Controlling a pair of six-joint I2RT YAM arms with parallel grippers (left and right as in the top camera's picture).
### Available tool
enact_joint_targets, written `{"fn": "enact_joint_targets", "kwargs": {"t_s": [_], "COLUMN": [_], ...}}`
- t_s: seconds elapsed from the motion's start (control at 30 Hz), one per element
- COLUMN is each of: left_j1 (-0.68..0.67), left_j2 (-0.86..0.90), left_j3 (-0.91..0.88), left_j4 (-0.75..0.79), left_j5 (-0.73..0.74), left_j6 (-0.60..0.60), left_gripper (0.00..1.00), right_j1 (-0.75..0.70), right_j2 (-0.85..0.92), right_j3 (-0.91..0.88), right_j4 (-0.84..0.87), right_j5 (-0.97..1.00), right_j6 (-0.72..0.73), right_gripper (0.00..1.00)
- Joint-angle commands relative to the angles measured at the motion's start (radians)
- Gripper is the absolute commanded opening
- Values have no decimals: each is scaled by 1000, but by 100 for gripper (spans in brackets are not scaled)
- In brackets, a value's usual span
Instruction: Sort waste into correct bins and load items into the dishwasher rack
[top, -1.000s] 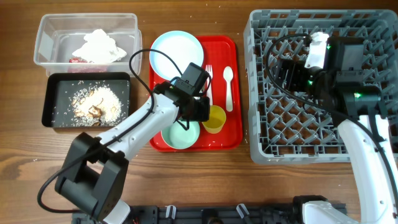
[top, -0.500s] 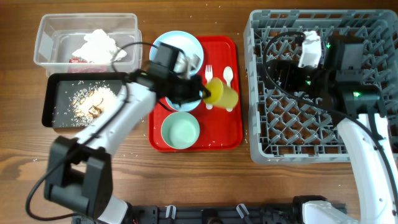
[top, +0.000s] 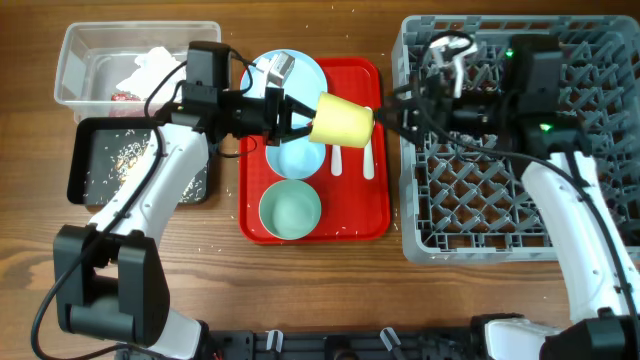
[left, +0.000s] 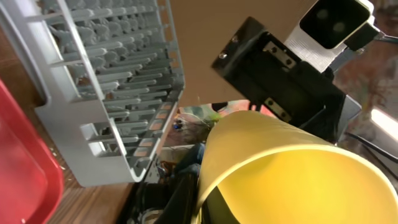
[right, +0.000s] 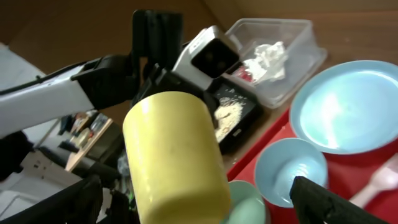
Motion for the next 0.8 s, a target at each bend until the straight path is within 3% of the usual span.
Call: {"fn": "enact_joint_targets", "kwargs": {"t_s": [0.0, 0.27, 0.57, 0.73, 0.77], "left_j1": [1, 1, 23, 23, 23], "left_j2": [-21, -21, -21, -21, -21], "left_j3": [14, 14, 14, 14, 14], "left_j4": [8, 21, 77, 77, 77], "left_j5": [50, 50, 54, 54, 54], "left_j6": [-17, -17, -77, -76, -76], "left_gripper": [4, 4, 4, 4, 12], "right_j1": [76, 197, 196, 194, 189], "right_j2": [19, 30, 33, 33, 32], "right_j3": [8, 8, 5, 5, 5], "right_j4": [29, 31, -7, 18, 24], "right_j5": [-45, 36, 93, 92, 86], "right_j6": [-21, -18, -22, -21, -19], "right_gripper": [95, 77, 76, 58, 56]}}
